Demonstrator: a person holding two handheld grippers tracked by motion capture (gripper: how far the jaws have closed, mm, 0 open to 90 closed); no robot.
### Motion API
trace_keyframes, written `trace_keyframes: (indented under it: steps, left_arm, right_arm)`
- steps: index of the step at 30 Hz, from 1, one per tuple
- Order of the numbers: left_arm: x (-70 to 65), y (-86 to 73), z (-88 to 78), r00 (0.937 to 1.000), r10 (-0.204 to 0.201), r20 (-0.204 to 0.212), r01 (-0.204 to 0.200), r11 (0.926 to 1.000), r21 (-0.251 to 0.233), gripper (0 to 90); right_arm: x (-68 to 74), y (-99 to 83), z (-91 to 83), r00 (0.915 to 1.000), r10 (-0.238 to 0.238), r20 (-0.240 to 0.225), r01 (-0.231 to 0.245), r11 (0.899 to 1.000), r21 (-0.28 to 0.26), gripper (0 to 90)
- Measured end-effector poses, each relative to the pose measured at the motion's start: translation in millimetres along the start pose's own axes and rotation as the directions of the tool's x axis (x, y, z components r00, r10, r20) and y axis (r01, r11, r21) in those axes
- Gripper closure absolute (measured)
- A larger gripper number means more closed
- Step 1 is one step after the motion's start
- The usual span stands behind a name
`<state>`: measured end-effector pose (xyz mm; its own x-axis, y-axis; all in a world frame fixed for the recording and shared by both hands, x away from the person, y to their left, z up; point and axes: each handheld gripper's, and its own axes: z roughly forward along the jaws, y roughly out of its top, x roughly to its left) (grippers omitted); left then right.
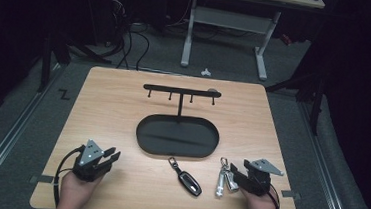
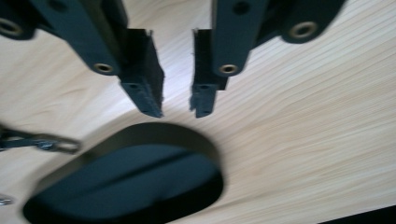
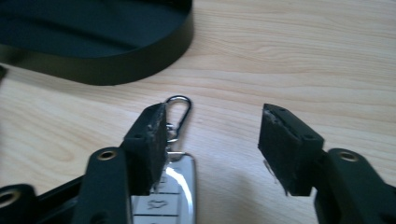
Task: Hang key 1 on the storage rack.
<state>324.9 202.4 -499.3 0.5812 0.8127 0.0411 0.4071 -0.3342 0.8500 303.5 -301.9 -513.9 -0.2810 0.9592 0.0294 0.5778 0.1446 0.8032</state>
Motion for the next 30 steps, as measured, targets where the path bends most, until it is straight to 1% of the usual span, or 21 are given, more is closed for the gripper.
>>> trace_keyframes:
  steps: [1, 3, 4, 5, 7, 8, 9, 10, 11, 12, 14, 15, 16, 19, 20, 23, 24, 27, 28, 29, 30]
  left_arm:
    - [6.2, -4.7, 1.1, 0.9996, -0.013, -0.025, 0.013, 0.9999, 0.006, 68.8]
    - [13.7, -9.0, 4.2, 0.9977, -0.043, -0.053, 0.044, 0.9989, 0.015, 62.0]
    - [15.4, -9.5, 5.3, 0.9969, -0.049, -0.062, 0.05, 0.9986, 0.017, 57.5]
    - [16.8, -9.3, 6.8, 0.9957, -0.046, -0.08, 0.047, 0.9987, 0.018, 50.7]
    - [17.9, -8.9, 8.5, 0.9942, -0.039, -0.1, 0.041, 0.999, 0.015, 47.3]
    - [18.6, -8.7, 9.1, 0.9942, -0.037, -0.101, 0.038, 0.9991, 0.017, 47.3]
    - [19.3, -8.9, 9.5, 0.9944, -0.04, -0.098, 0.042, 0.999, 0.017, 46.4]
    - [19.6, -9.1, 9.7, 0.9945, -0.043, -0.096, 0.045, 0.9989, 0.014, 46.4]
    - [19.9, -9.4, 9.7, 0.9949, -0.047, -0.089, 0.048, 0.9988, 0.011, 46.2]
    - [20.0, -9.4, 9.7, 0.995, -0.048, -0.088, 0.049, 0.9987, 0.01, 46.1]
    - [19.9, -9.3, 9.9, 0.9953, -0.05, -0.083, 0.05, 0.9987, 0.004, 45.9]
    - [19.7, -9.2, 10.1, 0.9959, -0.049, -0.076, 0.049, 0.9988, 0.002, 45.8]
    - [19.3, -9.1, 10.3, 0.9961, -0.046, -0.075, 0.047, 0.9989, 0.003, 45.8]
    - [17.4, -9.0, 11.2, 0.9973, -0.034, -0.065, 0.035, 0.9994, 0.008, 45.8]
    - [16.9, -9.0, 11.2, 0.9977, -0.031, -0.06, 0.032, 0.9994, 0.01, 45.8]
    - [15.8, -8.8, 11.2, 0.9982, -0.024, -0.056, 0.025, 0.9996, 0.012, 45.7]
    - [15.7, -8.9, 11.4, 0.9984, -0.023, -0.051, 0.024, 0.9996, 0.014, 45.8]
    - [15.5, -9.1, 12.0, 0.9985, -0.02, -0.05, 0.021, 0.9997, 0.015, 45.7]
    - [15.3, -9.1, 12.1, 0.9986, -0.021, -0.049, 0.021, 0.9996, 0.016, 45.7]
    - [15.2, -9.1, 12.2, 0.9988, -0.02, -0.046, 0.021, 0.9997, 0.016, 45.7]
    - [15.0, -9.1, 12.2, 0.9988, -0.019, -0.044, 0.02, 0.9997, 0.017, 45.7]
  right_arm:
    - [3.1, 0.7, -0.7, 1.0, -0.004, -0.007, 0.004, 1.0, -0.002, 43.9]
    - [10.8, 3.1, -2.4, 0.9992, -0.015, -0.038, 0.015, 1.0, 0.001, 45.6]
    - [15.0, 4.4, -3.1, 0.9979, -0.03, -0.057, 0.03, 1.0, -0.001, 46.6]
    - [26.5, 6.8, -4.3, 0.9945, -0.053, -0.09, 0.053, 0.999, 0.002, 50.0]
    - [37.7, 8.5, -5.3, 0.9886, -0.076, -0.13, 0.077, 0.997, -0.003, 54.5]
    - [37.7, 8.5, -5.3, 0.9886, -0.076, -0.13, 0.077, 0.997, -0.003, 54.5]
    - [52.0, 9.6, -4.7, 0.978, -0.111, -0.176, 0.111, 0.994, -0.009, 57.4]
    - [52.0, 9.6, -4.7, 0.978, -0.111, -0.176, 0.111, 0.994, -0.009, 57.4]
    - [57.0, 9.4, -3.9, 0.9739, -0.121, -0.192, 0.122, 0.992, -0.007, 58.1]
    - [66.0, 8.1, -2.3, 0.9668, -0.132, -0.219, 0.135, 0.991, -0.002, 59.5]
    - [79.1, 6.5, -0.1, 0.9532, -0.164, -0.254, 0.171, 0.985, 0.004, 63.7]
    - [86.5, 5.8, 0.2, 0.9476, -0.186, -0.26, 0.193, 0.981, 0.003, 66.1]
    - [93.8, 5.2, 1.1, 0.9397, -0.208, -0.271, 0.217, 0.976, 0.003, 68.0]
    - [104.7, 3.5, 5.8, 0.9297, -0.221, -0.295, 0.239, 0.971, 0.026, 69.8]
    - [107.3, 2.5, 8.4, 0.9261, -0.232, -0.297, 0.253, 0.967, 0.034, 69.9]
    - [109.3, 1.4, 11.9, 0.921, -0.223, -0.319, 0.251, 0.967, 0.049, 70.0]
    - [110.4, 0.6, 14.1, 0.9182, -0.226, -0.325, 0.259, 0.964, 0.063, 71.2]
    - [111.8, -0.5, 15.8, 0.9186, -0.23, -0.321, 0.266, 0.961, 0.073, 74.5]
    - [112.3, -1.0, 16.5, 0.9196, -0.236, -0.314, 0.273, 0.959, 0.079, 76.5]
    - [112.6, -1.3, 17.0, 0.9231, -0.232, -0.307, 0.27, 0.959, 0.089, 77.6]
    - [112.2, -1.0, 17.4, 0.9239, -0.226, -0.309, 0.266, 0.96, 0.092, 77.8]
